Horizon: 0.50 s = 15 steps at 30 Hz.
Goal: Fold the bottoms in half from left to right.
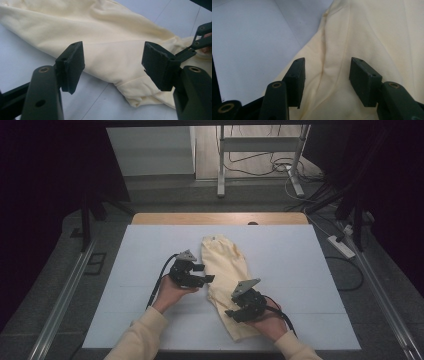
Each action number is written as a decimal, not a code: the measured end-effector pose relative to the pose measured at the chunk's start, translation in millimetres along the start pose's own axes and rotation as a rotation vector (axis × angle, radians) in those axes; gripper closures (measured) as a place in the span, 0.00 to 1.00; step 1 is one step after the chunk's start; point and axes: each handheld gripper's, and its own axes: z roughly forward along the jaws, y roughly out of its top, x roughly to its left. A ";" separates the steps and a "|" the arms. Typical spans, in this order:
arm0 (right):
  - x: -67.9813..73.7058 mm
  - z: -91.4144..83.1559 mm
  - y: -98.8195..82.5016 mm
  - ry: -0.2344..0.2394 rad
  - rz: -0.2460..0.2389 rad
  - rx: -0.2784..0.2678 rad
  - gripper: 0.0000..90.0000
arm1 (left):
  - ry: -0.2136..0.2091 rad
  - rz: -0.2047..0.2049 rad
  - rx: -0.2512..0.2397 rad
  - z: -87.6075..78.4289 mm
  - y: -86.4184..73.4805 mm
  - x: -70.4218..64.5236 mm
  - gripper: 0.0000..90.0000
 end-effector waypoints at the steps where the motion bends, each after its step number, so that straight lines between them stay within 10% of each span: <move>1: -0.9 1.0 -0.4 -0.002 0.000 0.005 0.52 | 0.000 -0.002 -0.001 0.0 -0.1 0.4 0.38; 15: 4.3 6.7 -2.4 -0.123 -0.091 0.037 0.74 | 0.007 0.002 -0.002 -0.4 1.2 -0.1 0.38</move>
